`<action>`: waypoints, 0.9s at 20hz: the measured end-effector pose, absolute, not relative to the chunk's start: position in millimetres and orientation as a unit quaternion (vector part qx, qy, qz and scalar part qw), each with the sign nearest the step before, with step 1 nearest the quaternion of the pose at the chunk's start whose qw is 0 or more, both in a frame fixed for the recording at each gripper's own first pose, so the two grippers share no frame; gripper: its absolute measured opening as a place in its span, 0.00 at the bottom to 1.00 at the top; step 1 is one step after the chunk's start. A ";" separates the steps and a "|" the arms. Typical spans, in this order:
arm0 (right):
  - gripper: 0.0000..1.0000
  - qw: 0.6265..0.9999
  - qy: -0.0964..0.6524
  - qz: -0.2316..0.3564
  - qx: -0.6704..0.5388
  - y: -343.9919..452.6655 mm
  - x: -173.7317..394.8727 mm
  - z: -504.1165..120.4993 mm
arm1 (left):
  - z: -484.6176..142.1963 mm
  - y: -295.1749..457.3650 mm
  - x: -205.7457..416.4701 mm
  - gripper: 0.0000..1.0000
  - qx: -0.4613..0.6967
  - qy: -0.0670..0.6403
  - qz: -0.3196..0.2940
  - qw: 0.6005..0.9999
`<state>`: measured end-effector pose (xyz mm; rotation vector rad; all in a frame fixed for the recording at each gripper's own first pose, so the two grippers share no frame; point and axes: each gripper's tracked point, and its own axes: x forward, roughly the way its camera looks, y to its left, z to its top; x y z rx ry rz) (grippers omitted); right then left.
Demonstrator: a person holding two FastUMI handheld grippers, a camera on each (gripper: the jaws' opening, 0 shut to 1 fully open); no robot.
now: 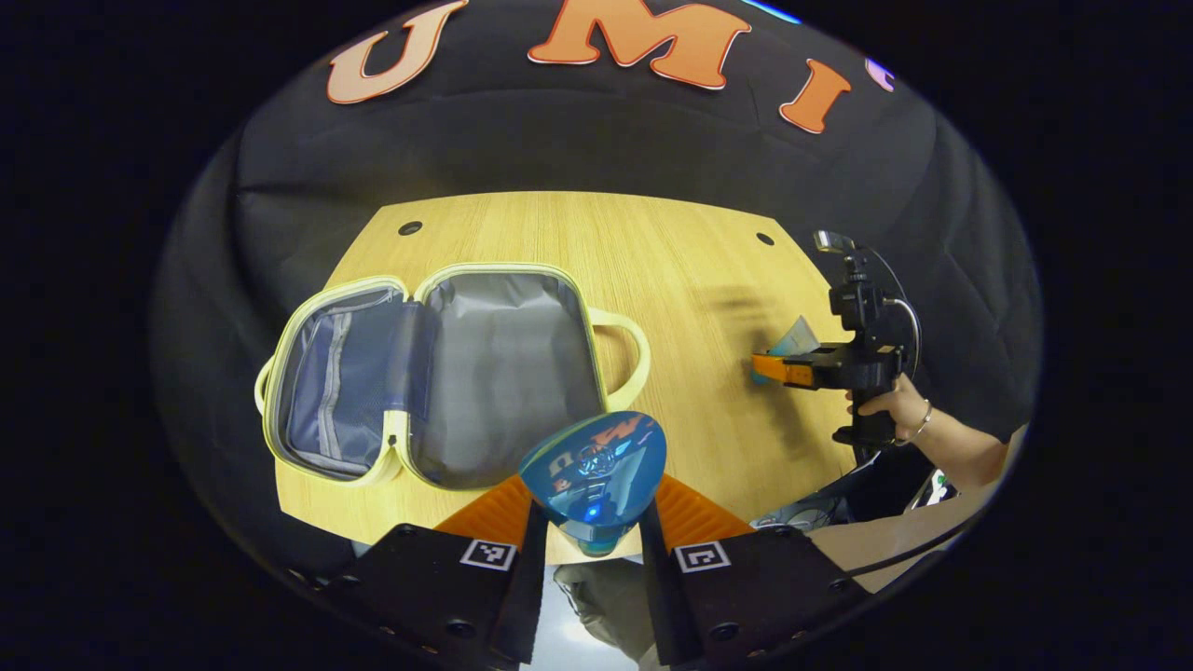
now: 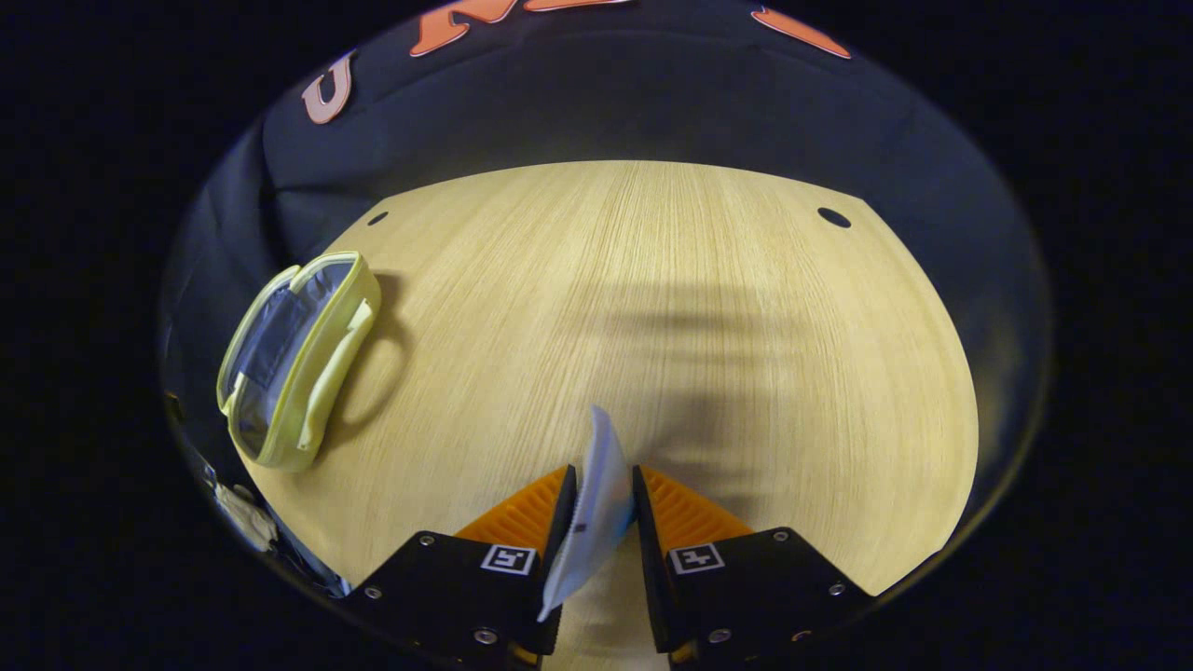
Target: First open the suitcase, pack the skin care products into it, and then close the suitcase.
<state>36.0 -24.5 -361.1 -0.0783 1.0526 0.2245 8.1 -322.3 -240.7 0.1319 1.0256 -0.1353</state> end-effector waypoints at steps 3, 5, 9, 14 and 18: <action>0.38 0.857 0.502 0.117 -0.006 -5.8 24.0 -340.0 | -235.4 -298.9 22.5 0.47 0.089 0.511 -0.082 0.851; 0.38 0.867 0.485 0.113 0.025 4.3 24.6 -320.8 | -236.1 -280.3 37.9 0.47 0.109 0.527 -0.097 0.837; 0.38 0.869 0.475 0.109 0.087 30.9 11.9 -295.9 | -251.2 -236.8 64.3 0.47 0.156 0.588 -0.123 0.784; 0.38 0.868 0.469 0.093 0.132 51.2 -17.8 -274.5 | -303.2 -207.6 93.1 0.47 0.159 0.663 -0.135 0.719; 0.43 0.868 0.469 0.072 0.148 52.5 -36.3 -266.9 | -326.4 -210.9 115.1 0.47 0.163 0.689 -0.126 0.695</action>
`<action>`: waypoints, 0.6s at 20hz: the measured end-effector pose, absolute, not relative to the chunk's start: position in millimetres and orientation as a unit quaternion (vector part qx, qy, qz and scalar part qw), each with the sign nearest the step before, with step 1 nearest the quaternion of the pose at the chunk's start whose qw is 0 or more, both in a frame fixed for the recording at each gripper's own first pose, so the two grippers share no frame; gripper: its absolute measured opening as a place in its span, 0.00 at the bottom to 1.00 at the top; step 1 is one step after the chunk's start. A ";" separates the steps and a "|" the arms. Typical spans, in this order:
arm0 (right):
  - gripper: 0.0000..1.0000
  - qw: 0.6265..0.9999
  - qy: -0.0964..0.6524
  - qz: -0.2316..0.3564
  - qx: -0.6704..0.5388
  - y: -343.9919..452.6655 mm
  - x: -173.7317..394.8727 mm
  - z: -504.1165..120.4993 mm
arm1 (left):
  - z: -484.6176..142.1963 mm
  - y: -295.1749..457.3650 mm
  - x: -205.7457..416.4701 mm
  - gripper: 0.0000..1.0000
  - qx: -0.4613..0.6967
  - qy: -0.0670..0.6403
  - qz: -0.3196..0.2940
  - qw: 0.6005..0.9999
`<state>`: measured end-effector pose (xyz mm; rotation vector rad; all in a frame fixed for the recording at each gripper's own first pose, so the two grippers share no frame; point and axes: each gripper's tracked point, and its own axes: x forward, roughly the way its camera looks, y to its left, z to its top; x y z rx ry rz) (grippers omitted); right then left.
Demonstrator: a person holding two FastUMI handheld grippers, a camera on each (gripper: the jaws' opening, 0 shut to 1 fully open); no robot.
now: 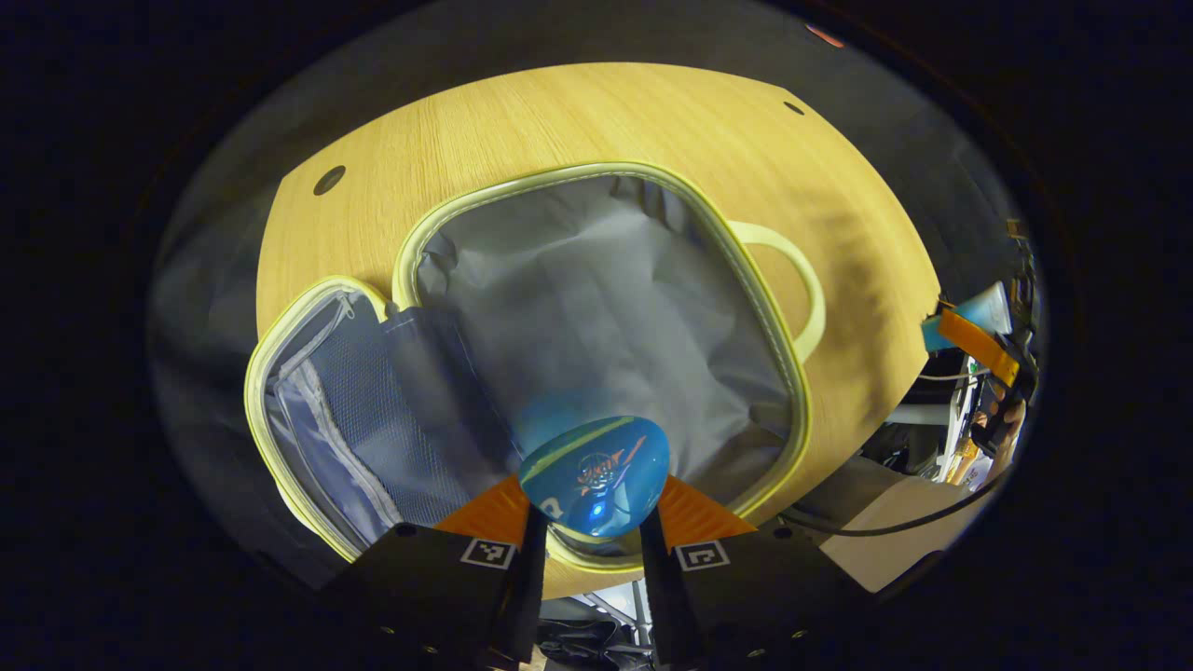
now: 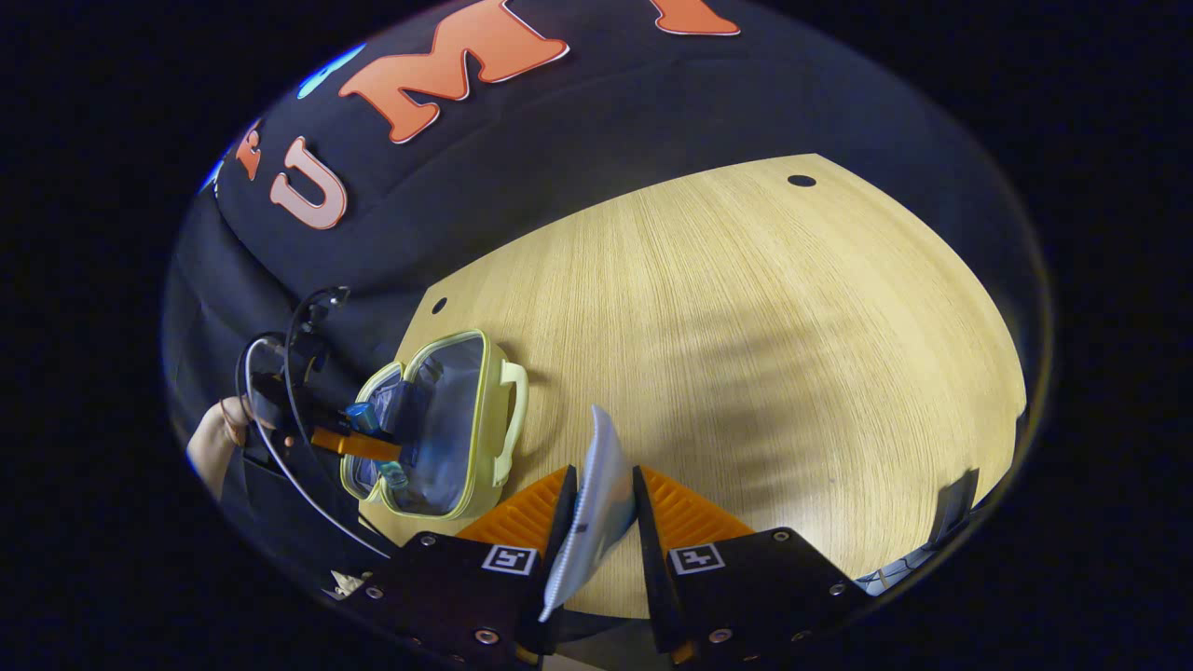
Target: First open the suitcase, pack the skin care products into it, and then close the suitcase.
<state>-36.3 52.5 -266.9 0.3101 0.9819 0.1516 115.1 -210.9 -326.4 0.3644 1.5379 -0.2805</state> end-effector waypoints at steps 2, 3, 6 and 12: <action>0.38 0.867 0.471 0.063 0.151 51.6 -44.6 -264.5 | -339.8 -211.4 124.3 0.47 0.159 0.698 -0.119 0.688; 0.38 0.866 0.473 0.058 0.152 51.1 -46.7 -263.3 | -348.1 -208.7 127.0 0.47 0.157 0.701 -0.114 0.686; 0.38 0.866 0.473 0.049 0.157 50.6 -51.2 -258.8 | -366.5 -207.3 133.7 0.48 0.139 0.704 -0.096 0.690; 0.38 0.868 0.470 0.059 0.150 57.4 -48.0 -245.3 | -362.3 -230.8 131.8 0.84 0.099 0.683 -0.118 0.714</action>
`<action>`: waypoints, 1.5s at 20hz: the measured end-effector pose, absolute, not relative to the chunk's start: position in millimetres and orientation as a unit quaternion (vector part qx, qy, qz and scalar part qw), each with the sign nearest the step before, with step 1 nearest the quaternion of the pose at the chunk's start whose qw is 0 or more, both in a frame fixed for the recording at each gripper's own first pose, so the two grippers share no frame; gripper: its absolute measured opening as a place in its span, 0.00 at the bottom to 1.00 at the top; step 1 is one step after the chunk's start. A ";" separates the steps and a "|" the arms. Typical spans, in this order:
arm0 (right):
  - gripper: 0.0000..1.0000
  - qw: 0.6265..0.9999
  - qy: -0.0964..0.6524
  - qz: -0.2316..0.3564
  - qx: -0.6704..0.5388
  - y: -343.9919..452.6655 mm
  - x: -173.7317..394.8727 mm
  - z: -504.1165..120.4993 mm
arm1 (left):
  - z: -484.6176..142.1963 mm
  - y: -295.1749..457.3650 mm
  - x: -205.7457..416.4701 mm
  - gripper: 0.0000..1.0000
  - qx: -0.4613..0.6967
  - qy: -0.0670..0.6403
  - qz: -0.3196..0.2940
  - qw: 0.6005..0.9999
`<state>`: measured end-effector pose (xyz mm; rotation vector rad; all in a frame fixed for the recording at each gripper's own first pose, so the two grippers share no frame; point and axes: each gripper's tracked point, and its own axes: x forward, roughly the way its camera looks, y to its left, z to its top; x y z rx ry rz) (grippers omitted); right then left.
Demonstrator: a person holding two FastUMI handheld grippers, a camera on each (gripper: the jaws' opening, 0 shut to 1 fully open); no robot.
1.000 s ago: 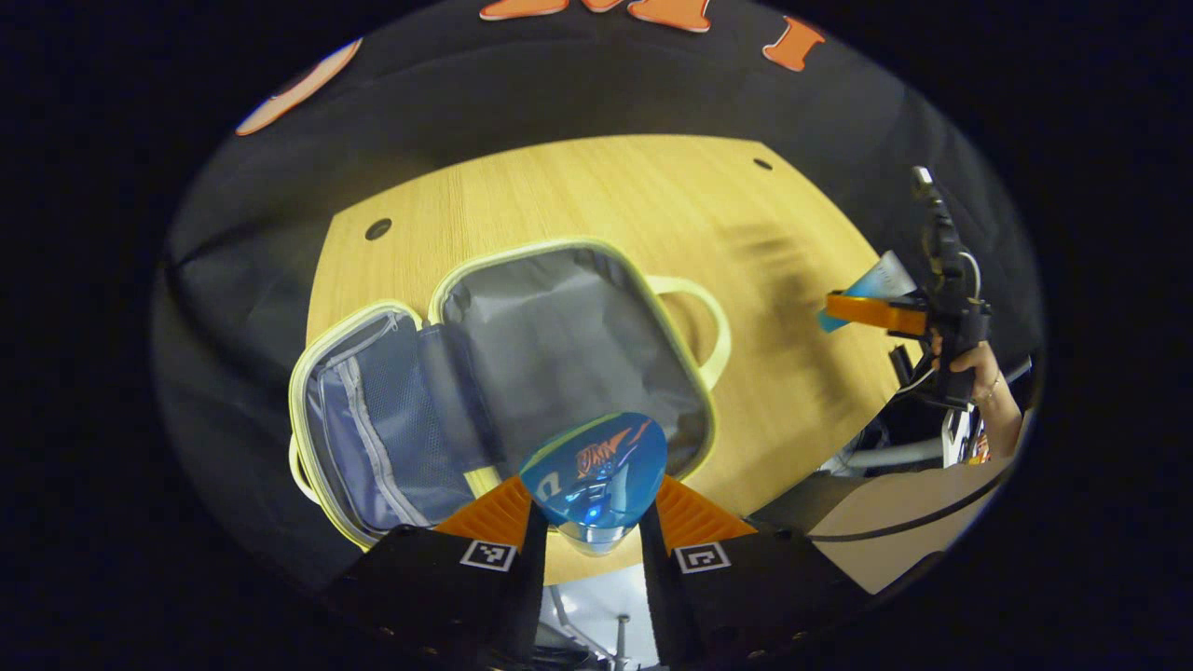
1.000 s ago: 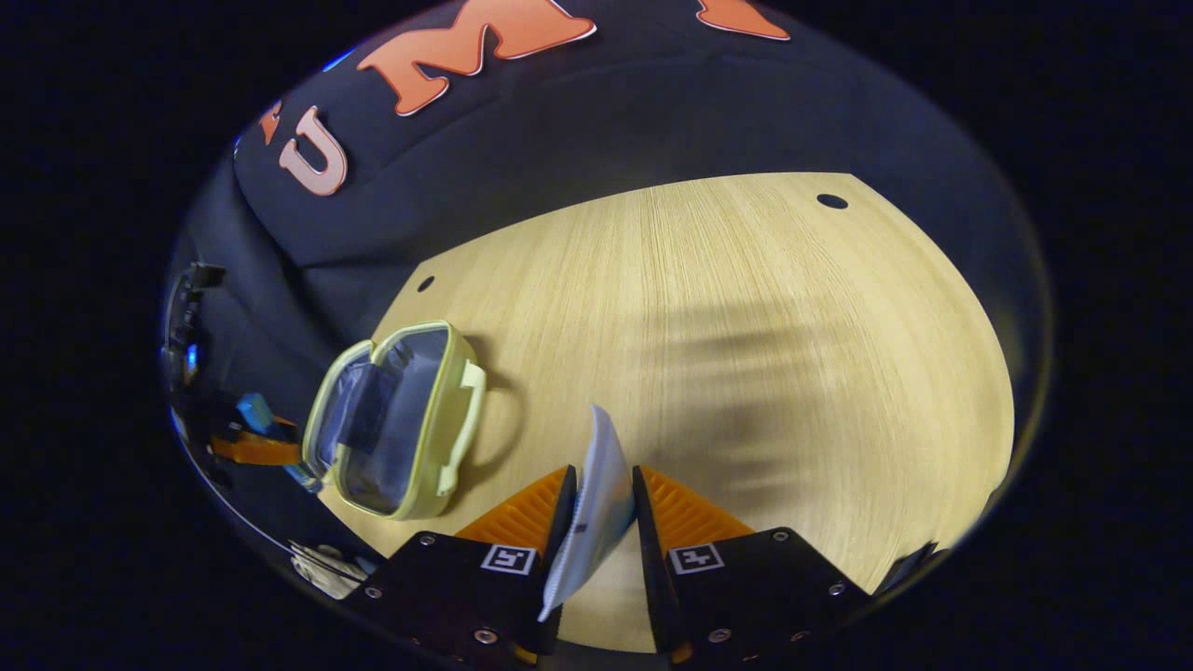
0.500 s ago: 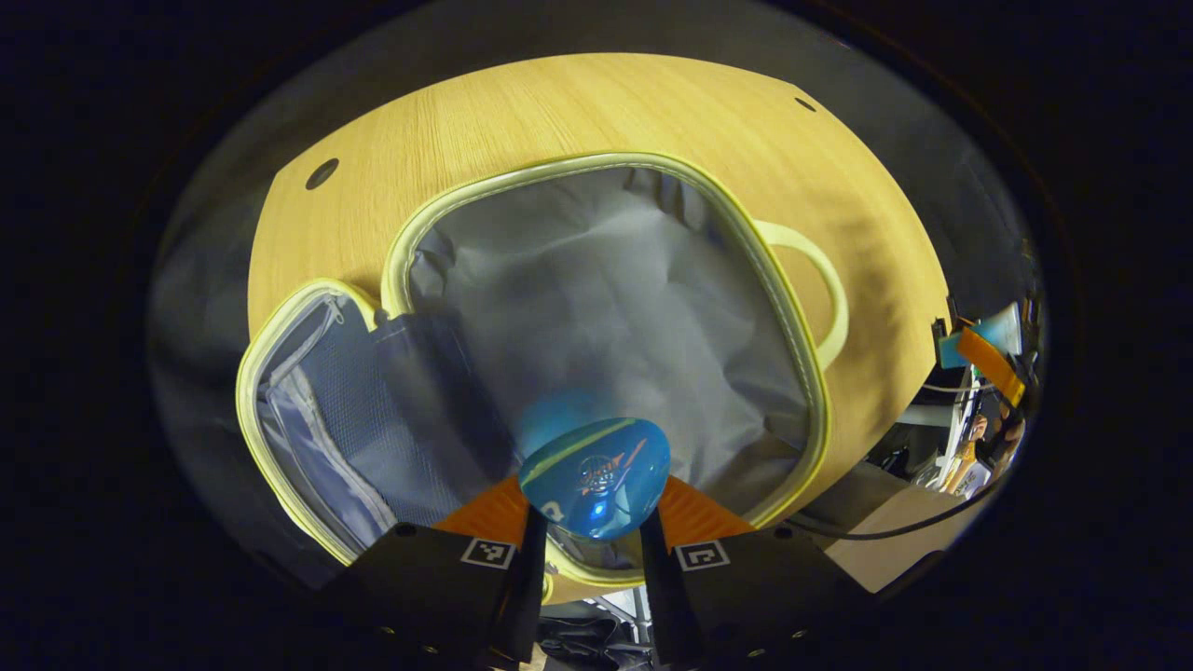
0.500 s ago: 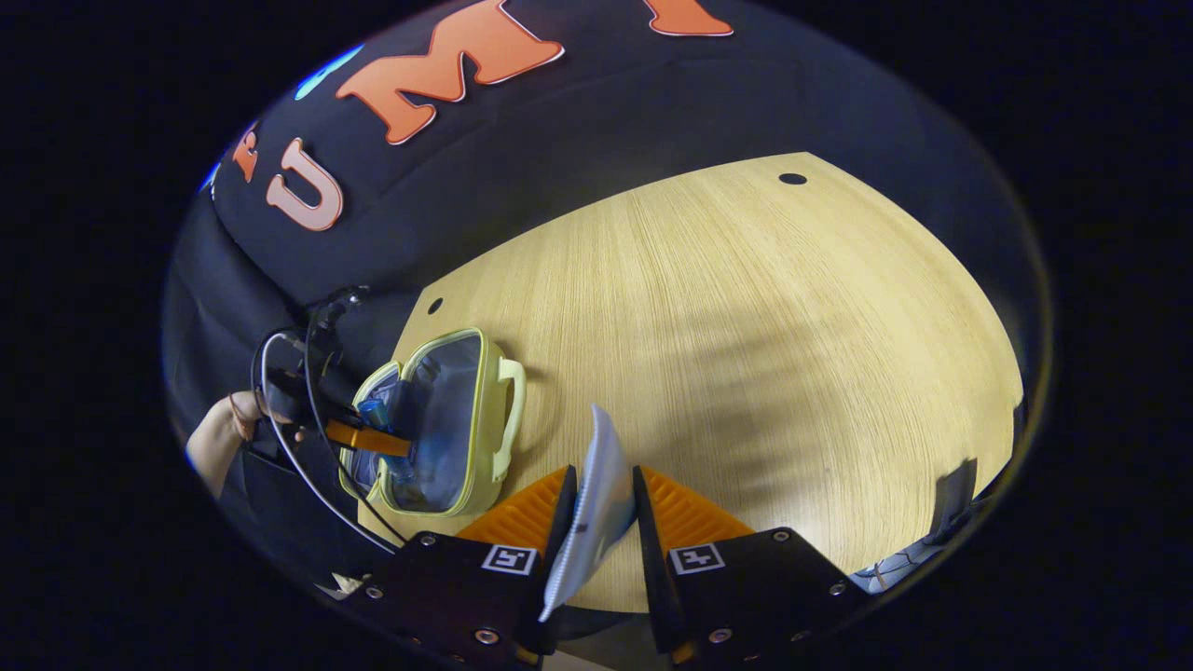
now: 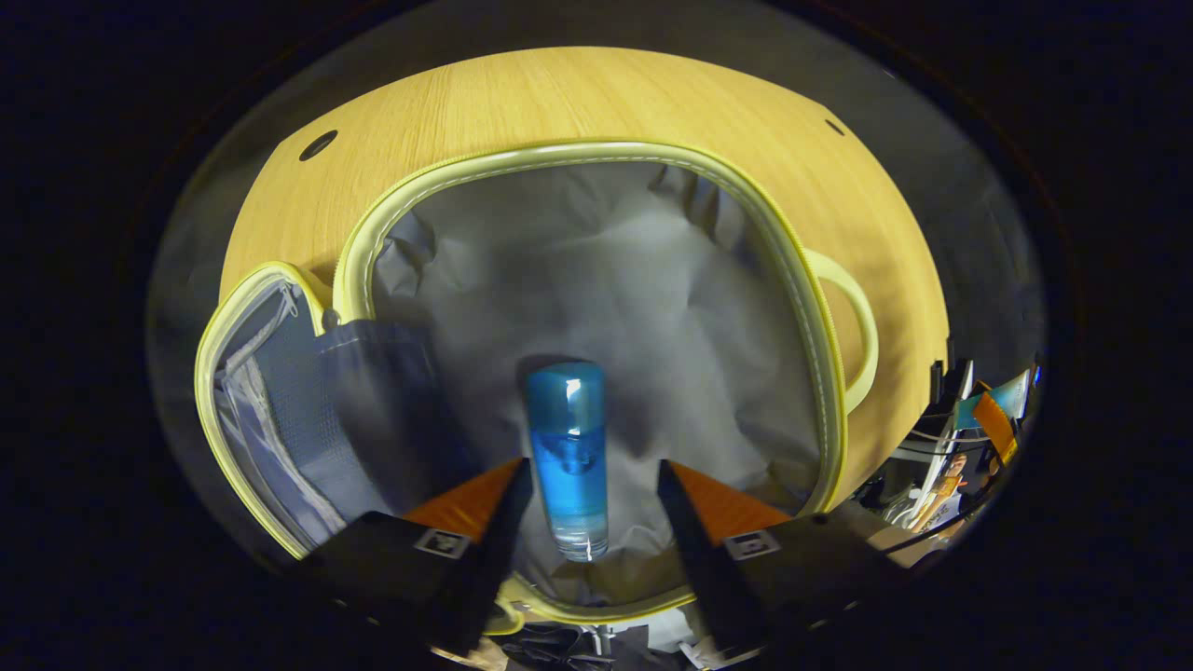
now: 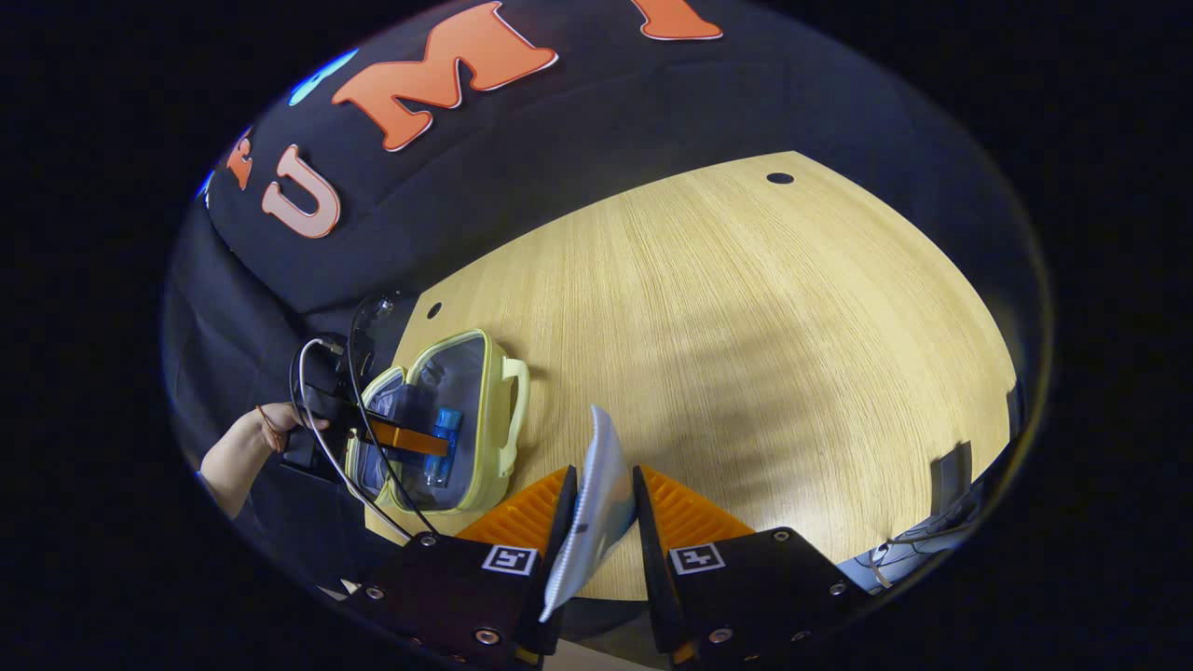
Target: First open the suitcase, pack the skin care products into it, and then close the suitcase.
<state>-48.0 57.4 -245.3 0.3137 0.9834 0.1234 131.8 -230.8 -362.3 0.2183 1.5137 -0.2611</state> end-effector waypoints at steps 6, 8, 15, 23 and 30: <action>0.38 0.868 0.466 0.122 0.119 84.2 -20.9 -203.1 | -303.2 -248.0 108.5 0.98 0.069 0.603 -0.146 0.781; 0.38 0.861 0.468 0.155 0.124 106.6 -5.7 -183.4 | -272.3 -244.6 95.7 0.98 0.038 0.566 -0.148 0.810; 0.37 0.832 0.480 0.264 0.089 221.2 45.4 -142.3 | -198.4 -162.5 45.1 0.98 -0.028 0.467 -0.082 0.880; 0.38 0.742 0.609 0.279 0.016 301.7 28.7 -248.5 | -175.2 -43.3 -45.4 0.98 -0.046 0.436 0.026 0.899; 0.38 0.679 0.698 0.223 -0.038 312.1 10.1 -363.3 | -186.0 0.9 -102.9 0.98 -0.074 0.440 0.082 0.891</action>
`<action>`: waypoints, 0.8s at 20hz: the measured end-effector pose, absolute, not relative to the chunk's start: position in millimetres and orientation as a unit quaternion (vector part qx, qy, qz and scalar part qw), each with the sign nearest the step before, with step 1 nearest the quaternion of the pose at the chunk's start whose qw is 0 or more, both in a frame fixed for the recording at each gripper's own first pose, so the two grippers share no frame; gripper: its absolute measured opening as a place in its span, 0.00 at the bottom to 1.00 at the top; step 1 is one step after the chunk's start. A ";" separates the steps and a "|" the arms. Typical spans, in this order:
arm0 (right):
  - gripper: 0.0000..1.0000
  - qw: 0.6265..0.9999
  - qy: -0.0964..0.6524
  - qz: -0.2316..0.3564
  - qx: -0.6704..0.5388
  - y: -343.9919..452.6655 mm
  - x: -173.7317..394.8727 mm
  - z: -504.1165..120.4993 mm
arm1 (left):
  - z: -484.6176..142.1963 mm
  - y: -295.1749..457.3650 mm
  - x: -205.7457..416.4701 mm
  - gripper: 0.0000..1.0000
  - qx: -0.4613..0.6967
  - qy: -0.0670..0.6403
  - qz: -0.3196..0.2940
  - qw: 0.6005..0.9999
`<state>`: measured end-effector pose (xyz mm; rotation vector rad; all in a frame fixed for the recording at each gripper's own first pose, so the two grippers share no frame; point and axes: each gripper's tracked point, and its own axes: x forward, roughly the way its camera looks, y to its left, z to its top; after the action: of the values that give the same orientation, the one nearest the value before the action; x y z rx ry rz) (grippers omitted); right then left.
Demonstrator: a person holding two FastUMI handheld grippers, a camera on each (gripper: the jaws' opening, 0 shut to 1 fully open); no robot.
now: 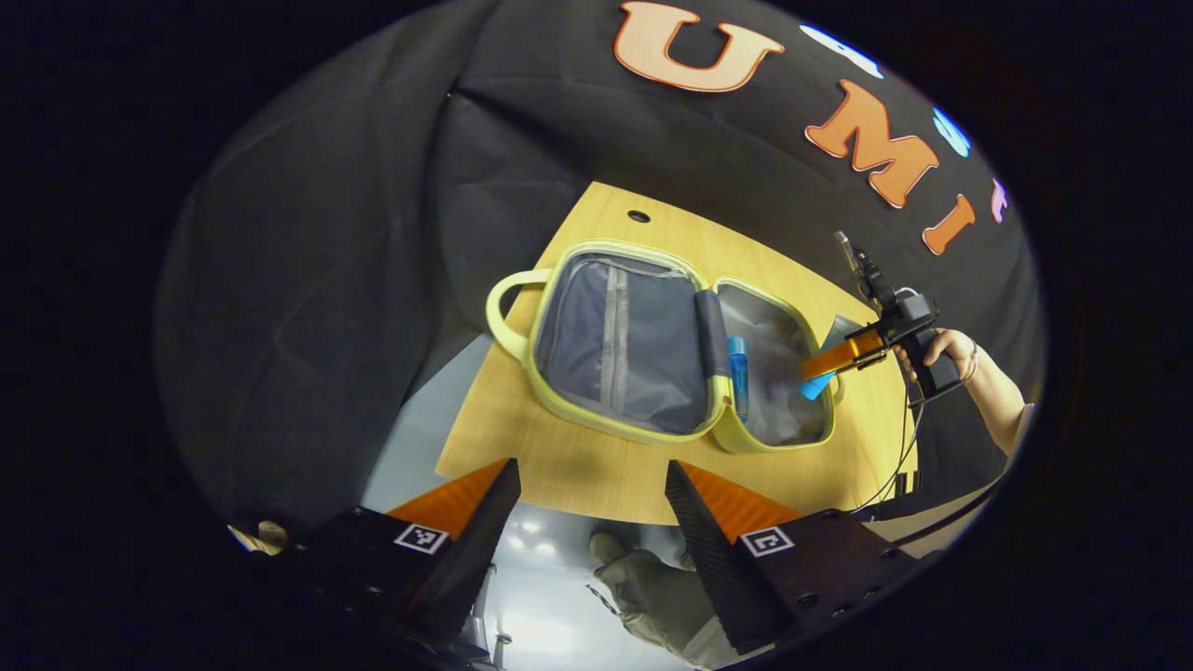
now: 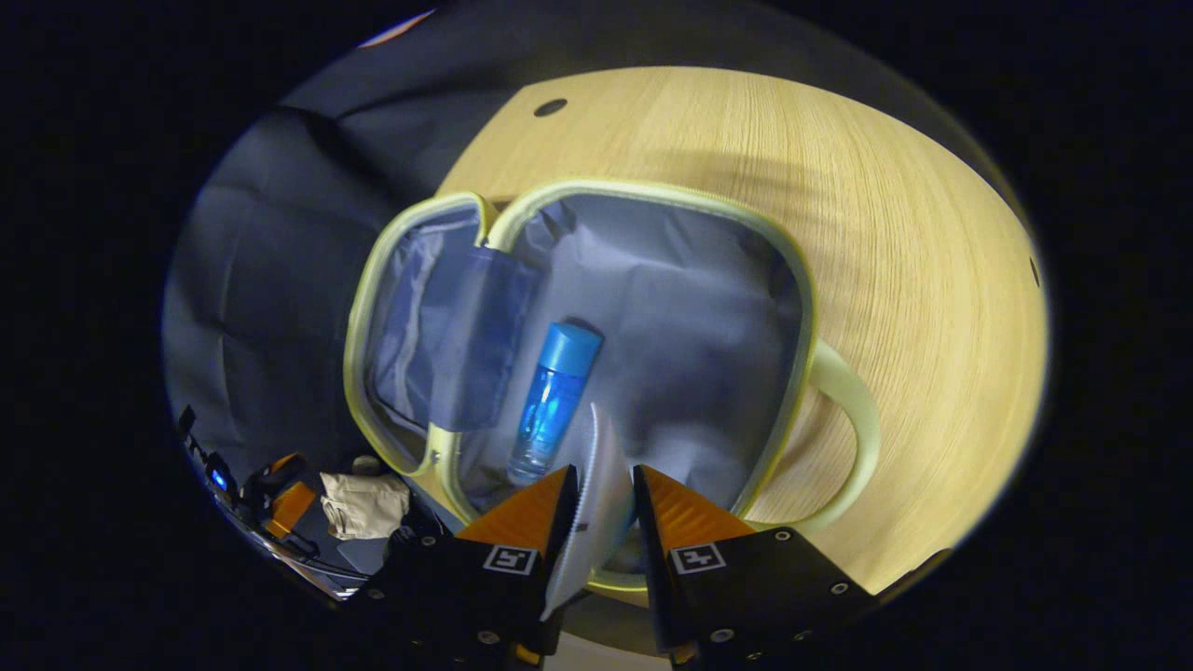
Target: First open the suitcase, pack the skin care products into it, and then close the suitcase.
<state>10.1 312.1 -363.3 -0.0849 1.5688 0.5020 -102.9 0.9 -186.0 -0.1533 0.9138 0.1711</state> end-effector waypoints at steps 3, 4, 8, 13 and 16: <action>0.38 0.660 0.722 0.204 -0.038 311.2 4.7 -379.7 | -189.2 8.2 -113.6 0.98 -0.095 0.439 0.099 0.888; 0.38 0.662 0.722 0.196 -0.037 311.3 5.4 -384.3 | -191.0 10.7 -115.0 0.98 -0.103 0.438 0.104 0.887; 0.50 0.671 0.715 0.191 -0.054 305.4 5.6 -381.8 | -194.1 18.1 -110.3 0.98 -0.114 0.436 0.109 0.886; 0.90 0.701 0.676 0.228 -0.026 317.4 9.4 -345.8 | -197.6 27.7 -78.0 0.98 -0.135 0.416 0.106 0.893; 0.96 0.741 0.619 0.260 -0.002 330.2 18.7 -316.9 | -189.8 42.6 -49.2 0.98 -0.160 0.387 0.111 0.901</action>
<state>18.7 330.2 -316.9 -0.0039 1.3568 0.5694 -49.2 42.6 -189.8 -0.3311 0.8009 0.2298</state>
